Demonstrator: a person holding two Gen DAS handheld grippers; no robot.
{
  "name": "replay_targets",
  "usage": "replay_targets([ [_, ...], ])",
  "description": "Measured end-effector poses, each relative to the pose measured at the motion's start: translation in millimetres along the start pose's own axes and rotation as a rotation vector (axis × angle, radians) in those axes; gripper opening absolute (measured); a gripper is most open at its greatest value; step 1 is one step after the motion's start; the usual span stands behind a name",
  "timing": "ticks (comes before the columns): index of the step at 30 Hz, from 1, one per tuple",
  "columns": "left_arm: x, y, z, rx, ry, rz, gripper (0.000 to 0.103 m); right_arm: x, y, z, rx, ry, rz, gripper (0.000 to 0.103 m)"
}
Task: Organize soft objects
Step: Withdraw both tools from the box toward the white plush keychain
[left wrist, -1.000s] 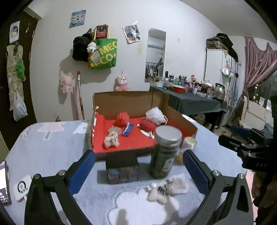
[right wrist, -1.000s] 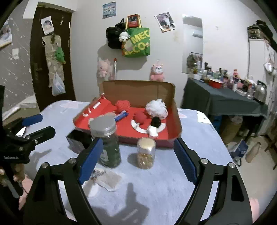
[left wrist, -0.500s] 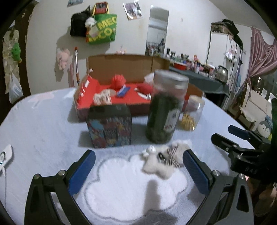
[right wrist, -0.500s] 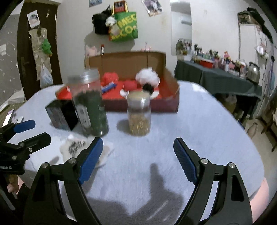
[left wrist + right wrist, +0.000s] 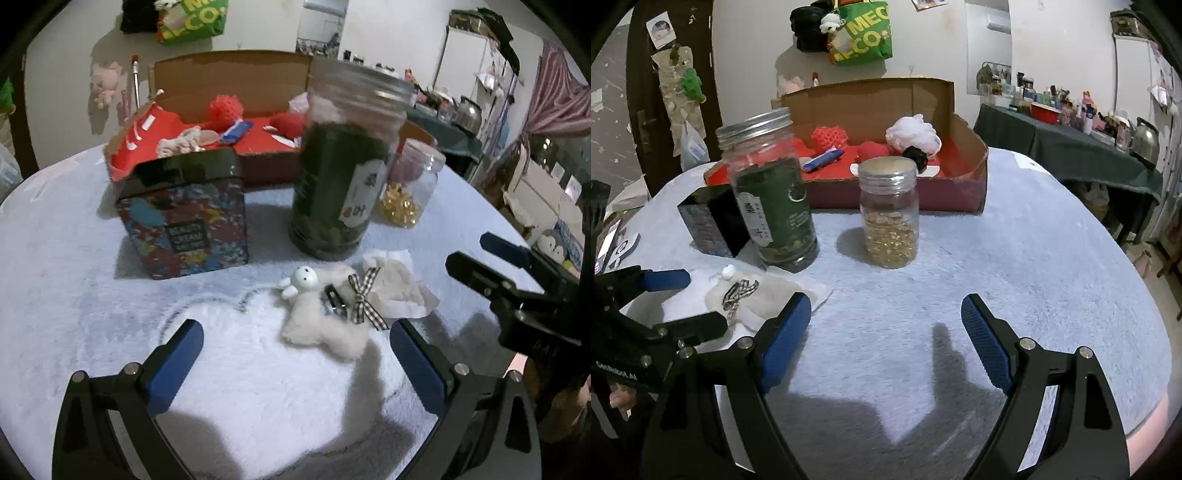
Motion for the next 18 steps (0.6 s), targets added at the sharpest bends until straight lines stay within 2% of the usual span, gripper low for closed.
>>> replay_targets([
  [6,-1.6,-1.7,9.4,0.042,0.050,0.080,0.103,-4.7,-1.7,3.2,0.008,0.000,0.011,0.084],
  [10,11.4,0.4,7.0,0.041,0.068,0.073,0.103,-0.8,-2.3,7.3,0.027,0.037,0.020,0.084],
  [12,24.6,0.3,2.6,0.034,0.099,0.066,0.103,4.6,-1.8,9.7,0.037,0.067,0.021,0.084],
  [18,26.2,4.1,-4.6,0.027,0.005,0.039,0.103,26.3,-2.4,21.1,0.095,0.224,0.061,0.084],
])
Point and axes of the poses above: each gripper's, at about its wrist camera, not at the fingertips, and z roughly the way its jaws point, x to its left, y to its top, the point moved 7 cm from there along z, roughly the way its jaws point, and after that the axes turned 15 degrees about -x, right-handed, at the moved point
